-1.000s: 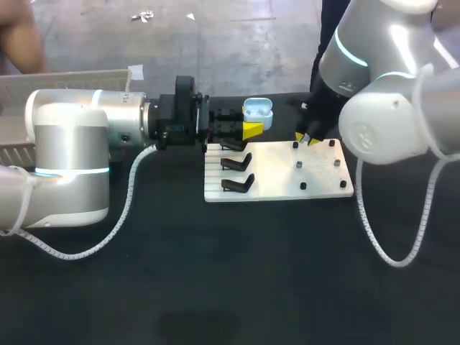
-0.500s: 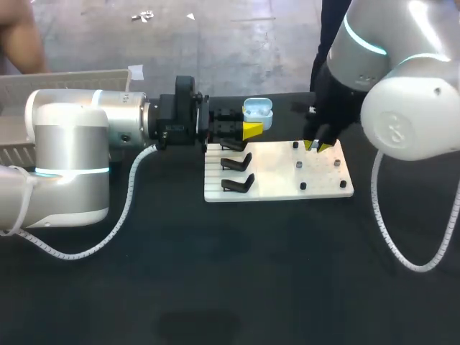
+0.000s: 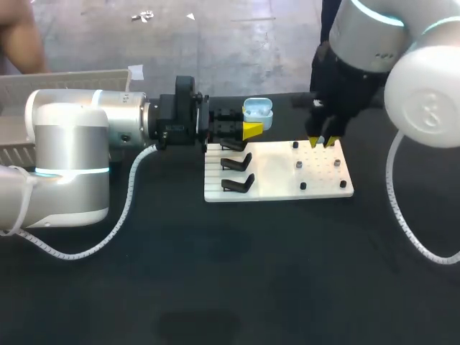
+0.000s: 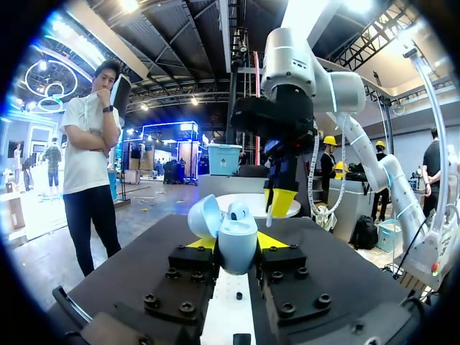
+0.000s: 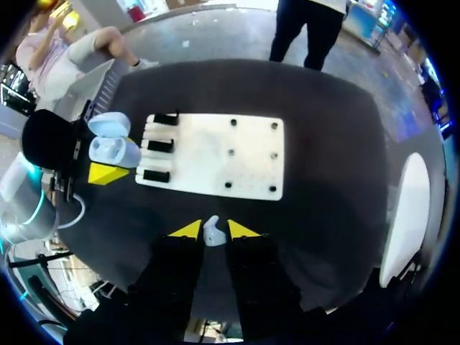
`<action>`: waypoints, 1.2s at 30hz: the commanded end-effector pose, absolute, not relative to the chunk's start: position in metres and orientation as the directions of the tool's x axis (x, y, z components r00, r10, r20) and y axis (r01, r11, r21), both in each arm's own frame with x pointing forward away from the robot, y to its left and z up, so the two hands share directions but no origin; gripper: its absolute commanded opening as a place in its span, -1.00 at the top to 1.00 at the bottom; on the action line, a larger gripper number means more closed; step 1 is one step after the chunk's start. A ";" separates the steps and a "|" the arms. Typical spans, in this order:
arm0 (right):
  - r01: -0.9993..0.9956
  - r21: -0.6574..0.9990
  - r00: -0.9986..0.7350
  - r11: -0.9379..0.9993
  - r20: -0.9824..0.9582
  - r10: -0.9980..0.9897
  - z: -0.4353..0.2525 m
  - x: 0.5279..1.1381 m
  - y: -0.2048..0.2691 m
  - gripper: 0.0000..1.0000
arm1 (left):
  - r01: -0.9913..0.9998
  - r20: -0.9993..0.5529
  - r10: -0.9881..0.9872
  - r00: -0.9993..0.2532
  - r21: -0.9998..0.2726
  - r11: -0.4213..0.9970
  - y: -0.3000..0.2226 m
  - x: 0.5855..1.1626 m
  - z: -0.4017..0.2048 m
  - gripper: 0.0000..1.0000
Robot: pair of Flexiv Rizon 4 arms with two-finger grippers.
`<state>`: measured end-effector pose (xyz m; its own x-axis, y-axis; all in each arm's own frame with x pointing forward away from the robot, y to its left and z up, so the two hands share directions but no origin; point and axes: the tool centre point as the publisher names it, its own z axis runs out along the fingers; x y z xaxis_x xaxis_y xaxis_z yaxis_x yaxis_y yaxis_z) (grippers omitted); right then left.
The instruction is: Pick up each earbud case from the left stands, insert the matching earbuds, close the lid, and place the case in the box.
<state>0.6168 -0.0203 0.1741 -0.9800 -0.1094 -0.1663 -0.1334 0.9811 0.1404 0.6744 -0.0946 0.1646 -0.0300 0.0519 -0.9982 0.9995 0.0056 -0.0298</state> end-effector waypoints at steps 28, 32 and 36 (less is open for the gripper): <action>-0.369 0.108 -0.907 0.923 -0.260 -0.332 0.242 0.643 0.057 1.00 | 1.000 -0.999 0.047 -0.026 -0.025 0.011 -0.095 0.673 0.164 1.00; -0.397 0.081 -0.891 0.914 -0.275 -0.362 0.241 0.646 0.064 1.00 | 1.000 -0.999 0.047 -0.026 -0.025 0.011 -0.095 0.673 0.164 1.00; -0.423 0.067 -0.880 0.904 -0.270 -0.391 0.240 0.649 0.070 1.00 | 1.000 -0.999 0.047 -0.026 -0.025 0.011 -0.095 0.673 0.164 1.00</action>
